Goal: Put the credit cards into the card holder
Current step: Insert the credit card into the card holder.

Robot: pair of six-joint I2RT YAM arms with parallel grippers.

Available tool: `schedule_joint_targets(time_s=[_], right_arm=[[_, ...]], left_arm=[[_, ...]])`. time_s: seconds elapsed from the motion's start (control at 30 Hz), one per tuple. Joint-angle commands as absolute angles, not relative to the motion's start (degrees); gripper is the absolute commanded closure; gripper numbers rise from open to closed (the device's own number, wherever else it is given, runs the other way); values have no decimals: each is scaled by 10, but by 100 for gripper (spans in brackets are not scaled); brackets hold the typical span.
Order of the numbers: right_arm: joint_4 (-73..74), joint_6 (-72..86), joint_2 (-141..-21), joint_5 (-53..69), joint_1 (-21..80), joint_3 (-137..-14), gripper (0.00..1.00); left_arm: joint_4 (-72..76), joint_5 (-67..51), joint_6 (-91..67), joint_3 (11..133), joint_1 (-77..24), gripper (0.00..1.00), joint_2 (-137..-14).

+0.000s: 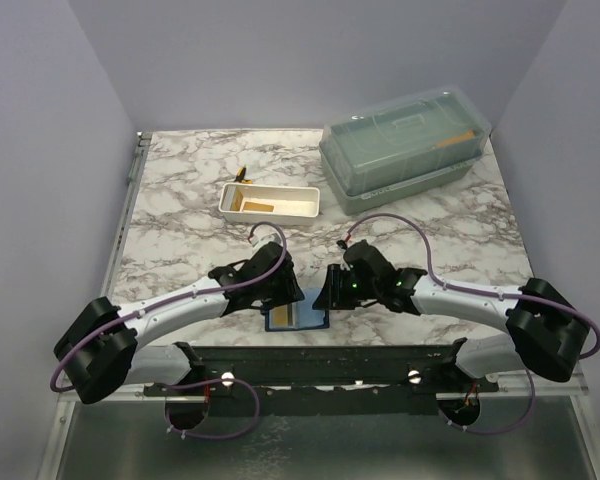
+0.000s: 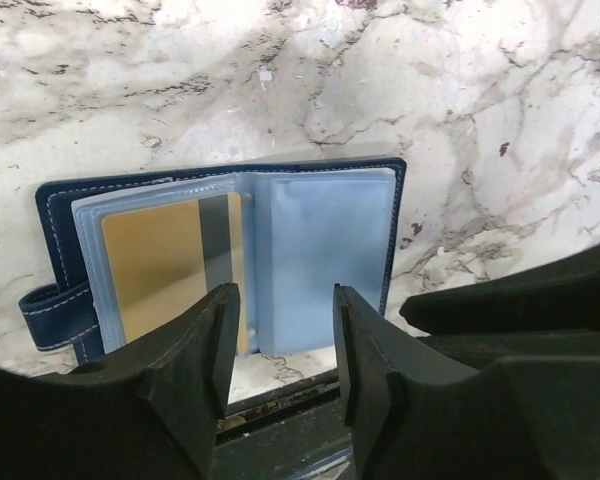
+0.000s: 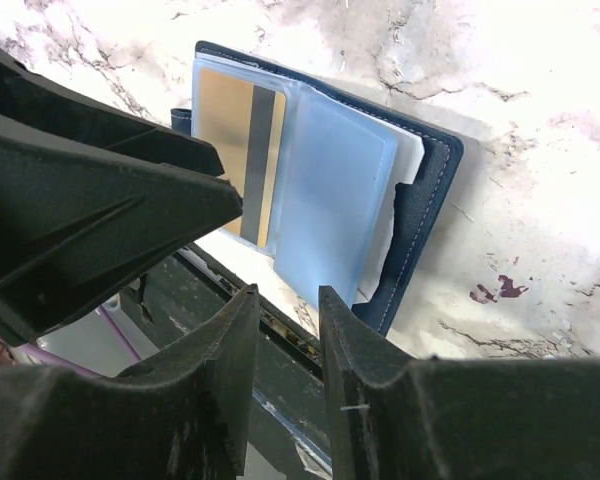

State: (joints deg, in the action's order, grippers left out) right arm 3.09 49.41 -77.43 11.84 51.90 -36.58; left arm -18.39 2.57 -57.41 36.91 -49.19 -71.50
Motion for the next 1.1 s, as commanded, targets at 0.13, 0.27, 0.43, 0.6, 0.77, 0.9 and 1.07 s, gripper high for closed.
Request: schedule_joint_targets(time_s=[0.13, 0.27, 0.43, 0.6, 0.77, 0.9, 1.07], right_arm=[[30, 486, -785, 124, 518, -385, 66], [24, 498, -769, 124, 518, -372, 66], [19, 526, -757, 110, 518, -349, 66], [6, 542, -766, 106, 518, -335, 66], [-11, 541, -783, 109, 517, -337, 66], [-20, 541, -798, 114, 517, -338, 67], [-19, 540, -807, 111, 517, -339, 67]], left_arm=[[-189, 19, -561, 398, -488, 28, -689], [-188, 14, -550, 415, -488, 27, -723], [-186, 7, -564, 411, -488, 43, -743], [-168, 1, -579, 388, -488, 59, -756], [-147, 1, -592, 367, -488, 67, -767], [-135, -15, -596, 355, -488, 70, -774], [-127, -18, -598, 347, -488, 72, -777]])
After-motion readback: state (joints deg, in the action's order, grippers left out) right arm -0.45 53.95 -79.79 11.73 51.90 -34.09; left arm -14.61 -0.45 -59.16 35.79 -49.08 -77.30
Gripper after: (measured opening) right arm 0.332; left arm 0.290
